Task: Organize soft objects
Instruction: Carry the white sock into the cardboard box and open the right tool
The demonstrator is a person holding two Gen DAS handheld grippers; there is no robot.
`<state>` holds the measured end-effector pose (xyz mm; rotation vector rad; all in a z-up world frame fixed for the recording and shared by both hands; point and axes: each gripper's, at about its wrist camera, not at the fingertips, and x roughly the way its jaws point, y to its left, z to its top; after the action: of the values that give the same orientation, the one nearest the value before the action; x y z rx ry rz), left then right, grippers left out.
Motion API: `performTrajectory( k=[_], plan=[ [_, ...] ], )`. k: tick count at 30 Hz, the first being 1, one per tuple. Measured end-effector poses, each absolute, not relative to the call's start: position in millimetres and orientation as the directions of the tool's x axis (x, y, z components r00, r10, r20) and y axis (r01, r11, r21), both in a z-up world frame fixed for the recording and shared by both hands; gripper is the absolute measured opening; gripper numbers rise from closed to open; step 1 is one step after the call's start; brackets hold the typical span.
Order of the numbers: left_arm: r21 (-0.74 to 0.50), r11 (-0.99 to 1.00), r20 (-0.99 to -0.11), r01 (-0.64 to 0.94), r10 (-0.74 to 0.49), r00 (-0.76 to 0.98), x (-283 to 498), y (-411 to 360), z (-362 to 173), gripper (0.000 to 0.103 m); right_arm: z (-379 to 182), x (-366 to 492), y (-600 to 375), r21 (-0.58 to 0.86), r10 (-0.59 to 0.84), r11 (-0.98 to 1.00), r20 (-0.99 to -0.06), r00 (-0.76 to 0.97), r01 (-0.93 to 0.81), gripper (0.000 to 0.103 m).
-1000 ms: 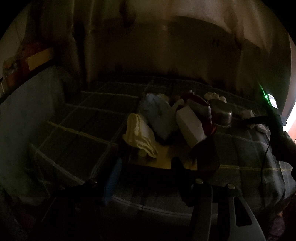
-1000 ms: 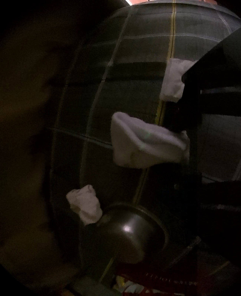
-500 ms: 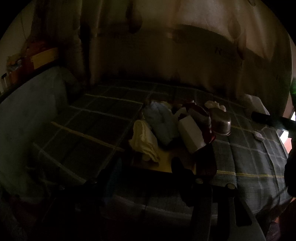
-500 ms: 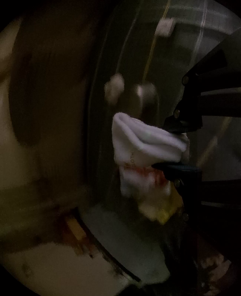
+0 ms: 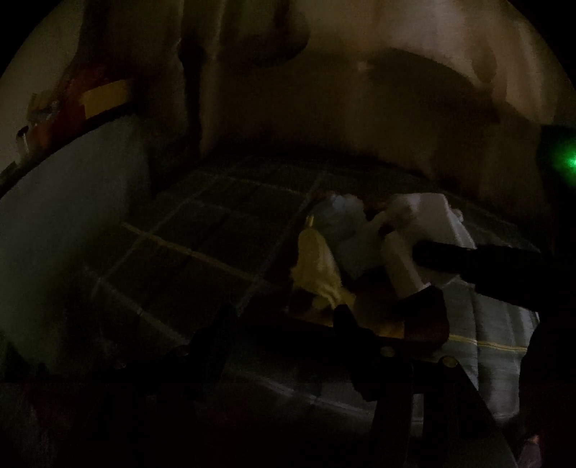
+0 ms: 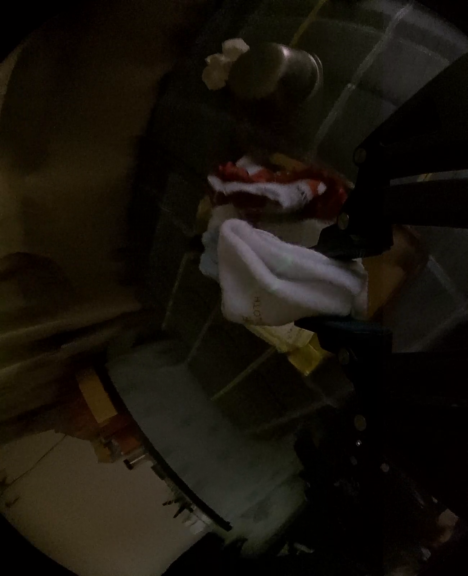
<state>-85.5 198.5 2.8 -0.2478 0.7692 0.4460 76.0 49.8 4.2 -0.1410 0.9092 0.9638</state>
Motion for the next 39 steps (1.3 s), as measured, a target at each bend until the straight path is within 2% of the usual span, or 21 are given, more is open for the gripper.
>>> performTrajectory(
  k=[14,21,27,29,34,39],
  plan=[
    [-0.048,0.858,-0.757,-0.511,0.303,0.579,-80.9,210.6,-8.4,0.057,-31.9,80.6,80.4,0.264,0.585,0.620,-0.783,0.211,-0.739,0.026],
    [-0.044,0.856,-0.764,-0.515,0.303,0.569,-82.4,213.2,-9.6,0.057,-41.0,70.7,88.3,0.210,0.556,0.609,-0.801,0.222,-0.765,0.028],
    [-0.039,0.857,-0.768,-0.514,0.303,0.564,-82.4,214.6,-11.2,0.057,-35.9,67.4,89.4,0.206,0.574,0.606,-0.782,0.243,-0.769,0.041],
    [-0.037,0.858,-0.769,-0.512,0.303,0.563,-79.4,214.6,-12.7,0.057,-33.7,67.9,86.4,0.211,0.586,0.606,-0.771,0.250,-0.767,0.053],
    [-0.032,0.856,-0.768,-0.516,0.309,0.561,-78.3,214.4,-14.0,0.057,-19.6,66.5,72.8,0.231,0.628,0.603,-0.728,0.276,-0.764,0.063],
    [-0.020,0.863,-0.767,-0.506,0.311,0.561,-72.4,213.1,-16.9,0.057,-1.2,66.4,43.1,0.279,0.681,0.604,-0.667,0.302,-0.746,0.063]
  ],
)
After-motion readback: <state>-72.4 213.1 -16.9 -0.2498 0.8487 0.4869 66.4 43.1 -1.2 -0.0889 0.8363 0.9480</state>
